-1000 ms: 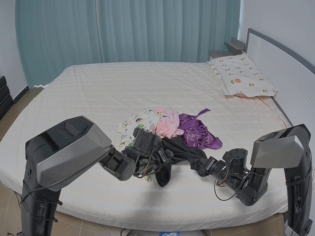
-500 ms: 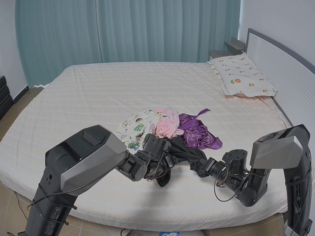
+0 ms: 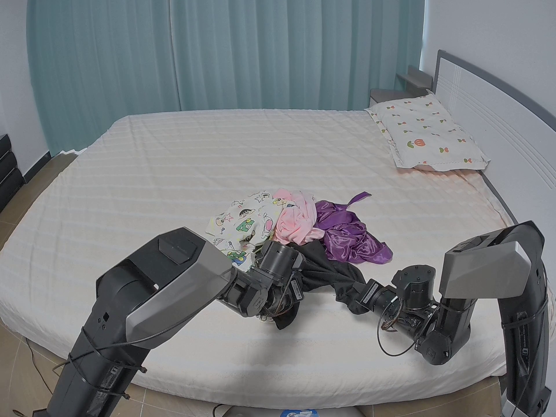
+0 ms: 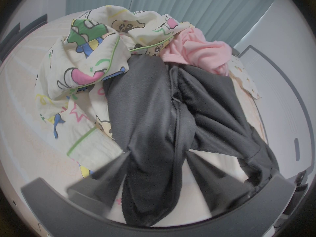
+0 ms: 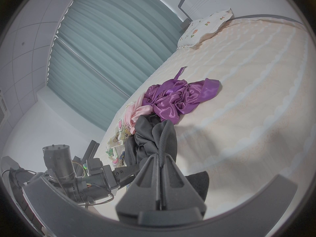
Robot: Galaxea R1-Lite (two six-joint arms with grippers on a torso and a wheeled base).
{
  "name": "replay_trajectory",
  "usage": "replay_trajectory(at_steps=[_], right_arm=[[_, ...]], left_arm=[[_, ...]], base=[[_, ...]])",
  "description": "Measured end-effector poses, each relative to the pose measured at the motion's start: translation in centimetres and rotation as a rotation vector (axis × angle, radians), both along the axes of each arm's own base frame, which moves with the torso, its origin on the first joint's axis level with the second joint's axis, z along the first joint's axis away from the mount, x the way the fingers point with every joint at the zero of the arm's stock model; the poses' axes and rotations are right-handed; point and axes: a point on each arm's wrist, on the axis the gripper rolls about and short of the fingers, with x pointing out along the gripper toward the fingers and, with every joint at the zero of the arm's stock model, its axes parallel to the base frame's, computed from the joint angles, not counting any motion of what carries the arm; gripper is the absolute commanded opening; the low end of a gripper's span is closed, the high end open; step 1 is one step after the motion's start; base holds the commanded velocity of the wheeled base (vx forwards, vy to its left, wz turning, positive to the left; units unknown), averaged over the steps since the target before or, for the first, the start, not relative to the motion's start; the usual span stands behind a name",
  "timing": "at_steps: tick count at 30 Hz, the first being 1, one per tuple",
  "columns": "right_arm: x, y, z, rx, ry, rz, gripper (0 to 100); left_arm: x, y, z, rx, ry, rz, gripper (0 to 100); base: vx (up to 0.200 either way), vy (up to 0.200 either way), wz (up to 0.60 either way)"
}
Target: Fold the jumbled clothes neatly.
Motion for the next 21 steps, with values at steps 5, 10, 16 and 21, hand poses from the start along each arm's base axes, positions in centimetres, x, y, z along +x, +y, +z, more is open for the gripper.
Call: replay_trajectory(at_steps=[5,10,16,21], right_arm=[[0.0,0.0,0.0,0.001,0.001,0.000,0],[0.0,-0.1,0.3,0.014,-0.019,-0.003,0],[-0.1,-0.2,1.1,0.047,-0.026,-0.014,0],[-0.1,-0.3,2.6,0.085,-0.056,-0.021,0]], left_arm=[[0.0,0.0,-0.2,0.026,0.036,0.005,0],[0.0,0.1,0.0,0.007,0.046,0.033,0],[0.0,1.4,2.3,-0.064,0.052,0.093,0],[-0.9,2.9,5.5,-0.140,0.057,0.094,0]], base=[[0.000,0.000,0.00],[0.000,0.000,0.00],[0.000,0.000,0.00],[0.000,0.000,0.00]])
